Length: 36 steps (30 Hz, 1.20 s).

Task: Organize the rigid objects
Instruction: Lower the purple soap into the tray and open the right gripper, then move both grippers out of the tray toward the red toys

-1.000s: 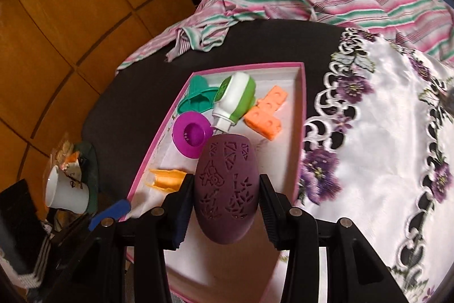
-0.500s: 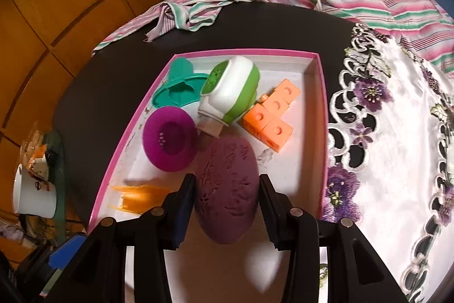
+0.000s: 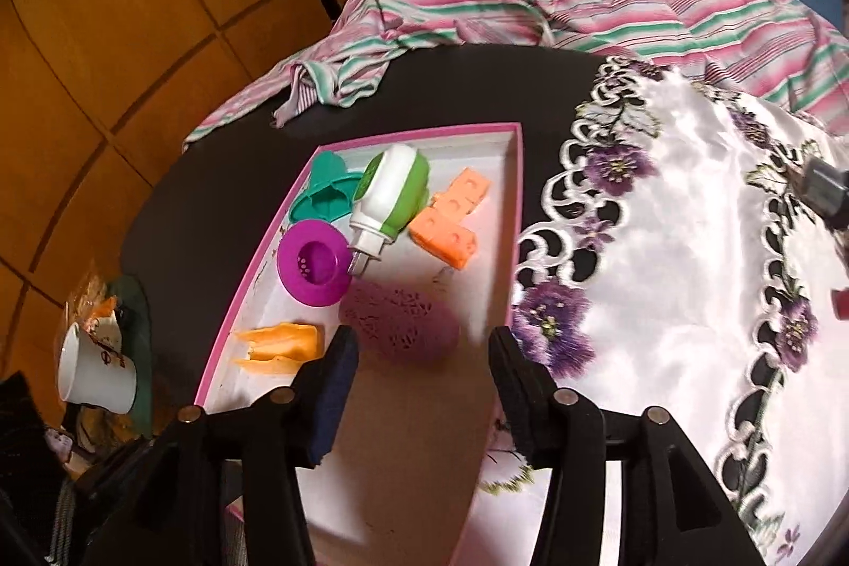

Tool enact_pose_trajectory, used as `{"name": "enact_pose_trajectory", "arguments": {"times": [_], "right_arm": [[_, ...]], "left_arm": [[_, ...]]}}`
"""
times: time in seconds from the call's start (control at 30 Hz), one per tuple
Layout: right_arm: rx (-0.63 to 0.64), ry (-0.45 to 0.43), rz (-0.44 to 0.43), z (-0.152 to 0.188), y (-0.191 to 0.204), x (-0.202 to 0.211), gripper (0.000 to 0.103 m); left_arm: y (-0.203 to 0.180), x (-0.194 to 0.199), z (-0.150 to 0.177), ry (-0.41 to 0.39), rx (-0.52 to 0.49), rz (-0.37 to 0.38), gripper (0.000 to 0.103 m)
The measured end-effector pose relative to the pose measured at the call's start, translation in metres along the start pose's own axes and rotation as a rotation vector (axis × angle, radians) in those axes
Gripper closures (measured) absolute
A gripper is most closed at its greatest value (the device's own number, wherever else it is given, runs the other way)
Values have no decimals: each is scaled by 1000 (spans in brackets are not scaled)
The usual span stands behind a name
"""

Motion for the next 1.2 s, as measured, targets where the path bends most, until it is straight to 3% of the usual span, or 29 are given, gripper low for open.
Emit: {"name": "enact_pose_trajectory", "arguments": {"times": [0.4,1.2], "right_arm": [[-44,-23,51,15,-38,24,45],[-231,-30,189,45,-158,54,45]], "left_arm": [[-26,-3,4,20,-49,30,55],[-103,-22,16,94,-224,76,55]]}}
Point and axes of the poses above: each gripper's, at about its wrist camera, not at the fingertips, and x roughly against the way its jaws point, y to its left, z to its underside, the point moved 10 cm from there along -x, roughly the way its jaws point, and after that the axes turned 14 degrees about y, right-handed, at the moved point
